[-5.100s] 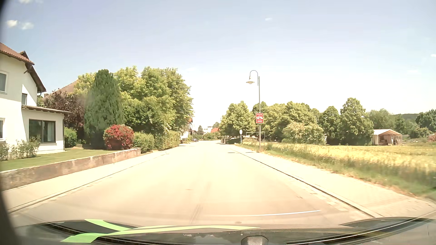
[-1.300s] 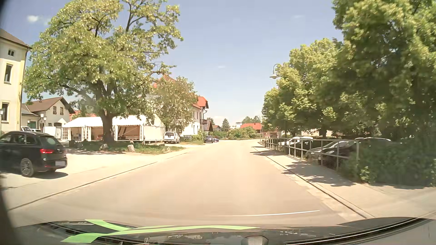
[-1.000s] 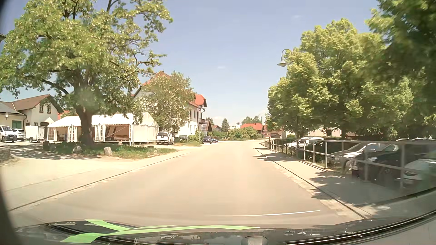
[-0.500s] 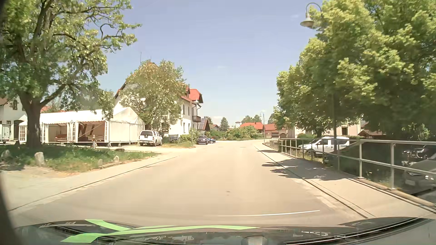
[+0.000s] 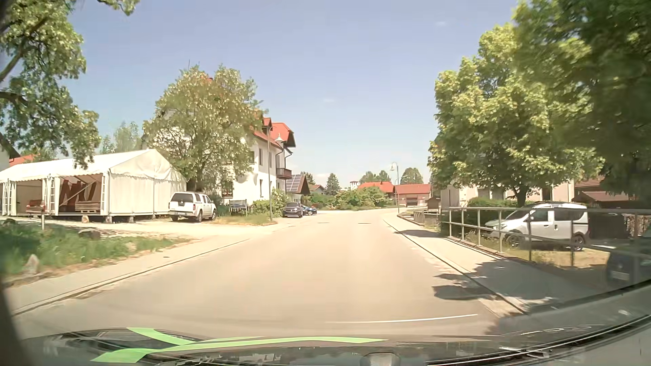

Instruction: Follow the waypoints while adhering to traffic rules and regulations

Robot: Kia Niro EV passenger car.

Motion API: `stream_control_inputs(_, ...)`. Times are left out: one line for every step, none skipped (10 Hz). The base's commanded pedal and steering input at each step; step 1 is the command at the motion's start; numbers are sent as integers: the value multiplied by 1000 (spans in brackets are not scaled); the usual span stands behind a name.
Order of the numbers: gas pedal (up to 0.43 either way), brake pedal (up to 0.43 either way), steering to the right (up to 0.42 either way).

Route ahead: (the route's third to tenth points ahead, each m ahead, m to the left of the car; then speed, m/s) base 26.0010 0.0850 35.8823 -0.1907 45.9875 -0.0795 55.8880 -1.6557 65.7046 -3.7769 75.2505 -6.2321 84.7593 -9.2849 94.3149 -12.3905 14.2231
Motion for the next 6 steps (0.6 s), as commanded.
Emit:
stream_control_inputs(138, 0, 0)
stream_control_inputs(138, 0, 2)
stream_control_inputs(138, 0, 8)
stream_control_inputs(138, 0, 11)
stream_control_inputs(138, 0, 11)
stream_control_inputs(138, 0, 9)
